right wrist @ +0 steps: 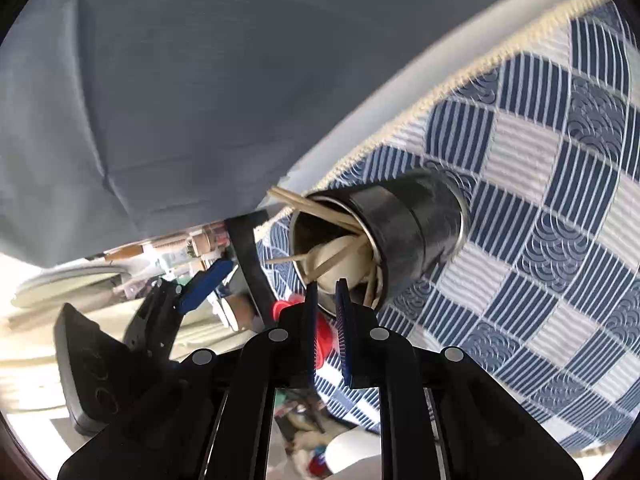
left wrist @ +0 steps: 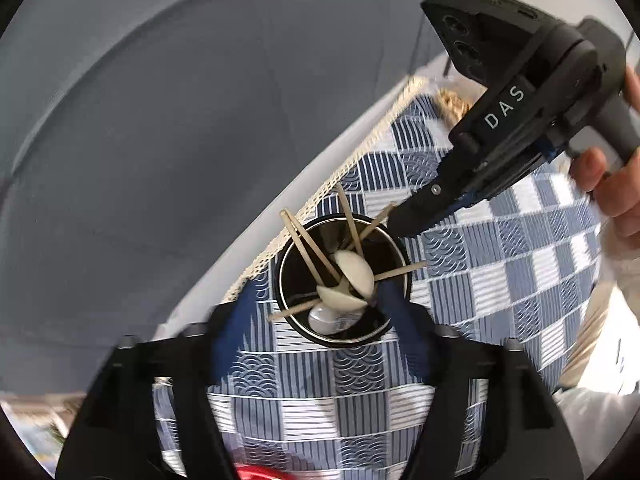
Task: Organize utensils
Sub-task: 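Lower both spoons into the black cup and open both tools, then raise both open tools away from the black cup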
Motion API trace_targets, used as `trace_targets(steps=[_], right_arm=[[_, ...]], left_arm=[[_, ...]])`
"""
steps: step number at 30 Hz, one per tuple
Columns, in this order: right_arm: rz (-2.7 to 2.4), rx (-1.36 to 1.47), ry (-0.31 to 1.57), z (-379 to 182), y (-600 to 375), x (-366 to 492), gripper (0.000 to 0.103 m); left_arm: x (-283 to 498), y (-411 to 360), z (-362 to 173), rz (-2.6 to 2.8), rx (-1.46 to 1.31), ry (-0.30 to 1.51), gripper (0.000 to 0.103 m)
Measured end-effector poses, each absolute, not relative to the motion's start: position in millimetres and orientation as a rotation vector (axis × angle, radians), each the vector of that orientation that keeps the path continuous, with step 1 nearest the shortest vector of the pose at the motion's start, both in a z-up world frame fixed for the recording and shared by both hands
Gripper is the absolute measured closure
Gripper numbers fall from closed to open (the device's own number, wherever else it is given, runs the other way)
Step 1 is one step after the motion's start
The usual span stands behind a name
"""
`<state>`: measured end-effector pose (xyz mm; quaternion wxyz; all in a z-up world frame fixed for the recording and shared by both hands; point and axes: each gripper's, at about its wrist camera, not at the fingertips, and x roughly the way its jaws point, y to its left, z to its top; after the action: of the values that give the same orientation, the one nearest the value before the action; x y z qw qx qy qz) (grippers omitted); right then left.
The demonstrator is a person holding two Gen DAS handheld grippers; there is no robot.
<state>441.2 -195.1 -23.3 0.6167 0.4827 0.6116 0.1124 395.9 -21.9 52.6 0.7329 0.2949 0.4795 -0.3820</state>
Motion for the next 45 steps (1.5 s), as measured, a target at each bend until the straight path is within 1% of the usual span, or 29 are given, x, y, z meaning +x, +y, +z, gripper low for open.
trace_targets(steps=[2, 3, 4, 6, 10, 12, 13, 15, 16, 17, 18, 26, 31, 38, 41, 45], right_arm=[[0.254, 1.075, 1.393, -13.8, -193.2, 436.6, 0.091], [0.243, 1.041, 1.389, -8.9, -192.5, 432.3, 0.087], [0.234, 1.014, 1.383, -5.2, -191.9, 428.5, 0.083], [0.218, 0.948, 1.377, 1.9, -189.5, 420.8, 0.059], [0.209, 0.824, 1.348, 17.3, -181.2, 399.4, 0.054], [0.208, 0.778, 1.323, 24.7, -178.0, 387.2, 0.046], [0.208, 0.741, 1.305, 29.6, -175.0, 378.9, 0.044], [0.205, 0.697, 1.278, 35.8, -170.9, 366.5, 0.031], [0.208, 0.671, 1.257, 39.7, -169.0, 357.1, 0.027], [0.21, 0.658, 1.238, 42.5, -167.7, 350.2, 0.02], [0.21, 0.642, 1.218, 45.0, -166.1, 343.3, 0.018], [0.223, 0.547, 1.104, 50.7, -160.9, 285.2, 0.017], [0.15, 0.399, 0.959, 57.9, -161.2, 245.4, 0.017], [0.137, 0.223, 0.853, 62.8, -166.7, 199.2, 0.016], [0.131, 0.176, 0.813, 64.0, -172.8, 178.2, 0.016], [0.108, 0.104, 0.8, 61.6, -175.6, 150.7, 0.016]], left_arm=[[394.0, -9.9, 56.5, -0.824, 0.595, 1.04, 0.022], [393.4, -5.1, 58.0, -0.811, 0.575, 1.034, 0.013], [391.8, 0.5, 59.9, -0.79, 0.553, 1.022, 0.012], [387.6, 7.3, 63.1, -0.77, 0.524, 1.01, 0.01], [368.1, 23.1, 67.3, -0.72, 0.497, 0.974, 0.007], [358.5, 25.5, 68.7, -0.708, 0.502, 0.951, 0.007], [350.0, 28.3, 70.6, -0.708, 0.499, 0.938, 0.006], [336.8, 31.2, 71.1, -0.712, 0.497, 0.927, 0.006], [327.4, 32.9, 72.1, -0.706, 0.5, 0.914, 0.006], [321.7, 34.5, 73.0, -0.7, 0.501, 0.902, 0.006], [314.7, 35.9, 73.6, -0.693, 0.5, 0.884, 0.006], [255.9, 46.6, 72.5, -0.65, 0.453, 0.732, 0.006], [228.2, 52.9, 75.6, -0.669, 0.37, 0.658, 0.006], [197.1, 52.8, 62.9, -0.602, 0.236, 0.645, 0.006], [186.1, 50.5, 54.3, -0.58, 0.158, 0.68, 0.006], [159.3, 43.2, 47.2, -0.459, 0.159, 0.613, 0.006]])
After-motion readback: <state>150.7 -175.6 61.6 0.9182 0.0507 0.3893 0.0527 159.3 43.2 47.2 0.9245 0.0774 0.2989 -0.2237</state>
